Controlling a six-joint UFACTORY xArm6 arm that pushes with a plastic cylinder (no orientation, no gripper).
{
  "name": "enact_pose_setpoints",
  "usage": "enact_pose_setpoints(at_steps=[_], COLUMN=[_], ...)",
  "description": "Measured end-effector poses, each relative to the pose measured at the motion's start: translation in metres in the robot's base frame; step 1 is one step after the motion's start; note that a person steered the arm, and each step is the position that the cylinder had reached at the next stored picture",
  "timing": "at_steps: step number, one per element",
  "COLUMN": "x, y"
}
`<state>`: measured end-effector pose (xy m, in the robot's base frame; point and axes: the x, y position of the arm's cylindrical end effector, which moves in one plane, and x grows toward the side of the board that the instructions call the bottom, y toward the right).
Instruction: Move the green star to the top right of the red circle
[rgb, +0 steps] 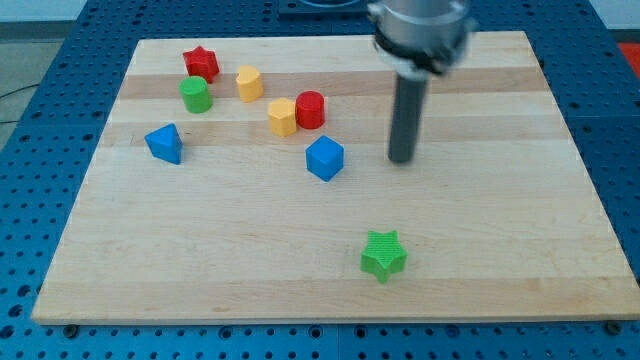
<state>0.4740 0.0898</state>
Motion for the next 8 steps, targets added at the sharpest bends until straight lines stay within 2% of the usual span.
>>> enact_pose_setpoints(at_steps=[1,2,3,5,6,7,8], x=[0.092,0.143,0.128,0.055,0.114,0.095,0.024], y=[0.004,-0.018,-0.029,-0.052,-0.059,-0.111,-0.109])
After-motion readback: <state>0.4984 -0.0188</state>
